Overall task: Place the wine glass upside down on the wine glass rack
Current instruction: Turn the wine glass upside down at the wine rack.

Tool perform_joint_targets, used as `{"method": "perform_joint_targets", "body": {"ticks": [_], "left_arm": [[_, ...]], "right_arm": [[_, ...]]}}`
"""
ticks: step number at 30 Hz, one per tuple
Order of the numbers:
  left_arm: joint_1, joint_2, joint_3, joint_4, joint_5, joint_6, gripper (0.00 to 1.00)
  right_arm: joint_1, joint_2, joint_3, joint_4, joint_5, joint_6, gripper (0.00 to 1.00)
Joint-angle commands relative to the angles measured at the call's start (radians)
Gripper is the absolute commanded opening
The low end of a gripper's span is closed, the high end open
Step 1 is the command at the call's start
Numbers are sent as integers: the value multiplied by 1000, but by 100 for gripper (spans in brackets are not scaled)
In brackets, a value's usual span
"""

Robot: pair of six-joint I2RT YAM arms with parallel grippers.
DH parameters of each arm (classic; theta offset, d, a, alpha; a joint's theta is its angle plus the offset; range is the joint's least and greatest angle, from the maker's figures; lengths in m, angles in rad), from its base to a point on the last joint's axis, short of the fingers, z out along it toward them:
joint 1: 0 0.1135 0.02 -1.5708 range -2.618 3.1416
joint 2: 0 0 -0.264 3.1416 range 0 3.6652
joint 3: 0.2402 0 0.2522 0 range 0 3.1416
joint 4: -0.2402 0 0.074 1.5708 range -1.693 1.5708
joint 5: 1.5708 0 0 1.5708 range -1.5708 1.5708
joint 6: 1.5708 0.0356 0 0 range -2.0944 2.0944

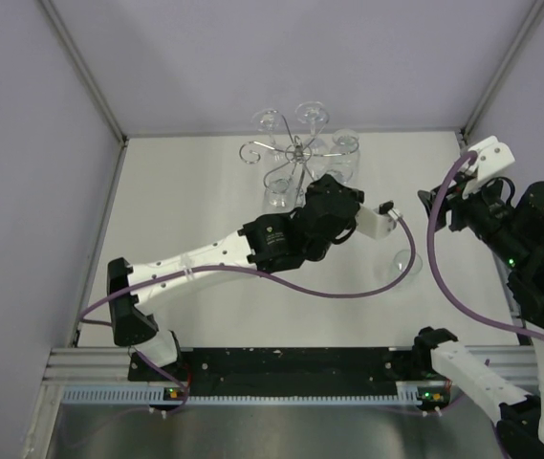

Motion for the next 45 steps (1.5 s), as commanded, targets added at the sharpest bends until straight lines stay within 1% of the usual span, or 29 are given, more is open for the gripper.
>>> {"method": "perform_joint_targets", "body": {"ticks": [1,4,6,9,12,17,19,25,31,35,39,45], "left_arm": [[-9,-11,59,93,-11,10,0],[-9,-10,69,87,-19,16,0],[-9,-10,75,78,-22,16,3],[-9,-10,79,67,-25,19,12],[-10,-13,81,64,-22,17,17],[-18,-16,81,52,-22,13,22],[-21,-16,79,46,-23,8,25],[-30,-17,78,30,-28,-3,28],[-41,-26,73,16,-42,-6,32],[-45,-36,72,6,-42,-9,36],[-52,-49,66,-7,-35,-16,41],[-67,-74,47,-22,-35,-24,52]], "right_arm": [[-4,-14,0,26,16,-9,64],[-6,-14,0,26,19,-11,64],[-6,-18,-5,26,22,-7,64],[-6,-29,-22,24,36,-11,64],[-4,-33,-43,23,53,-1,65],[-6,-41,-98,18,71,19,65],[-6,-44,-120,18,102,23,65],[-4,-50,-186,17,143,26,65],[-18,-56,-281,14,201,37,66],[-18,-56,-341,12,202,39,66],[-21,-61,-422,9,218,37,66],[-30,-55,-512,-16,228,31,67]]}}
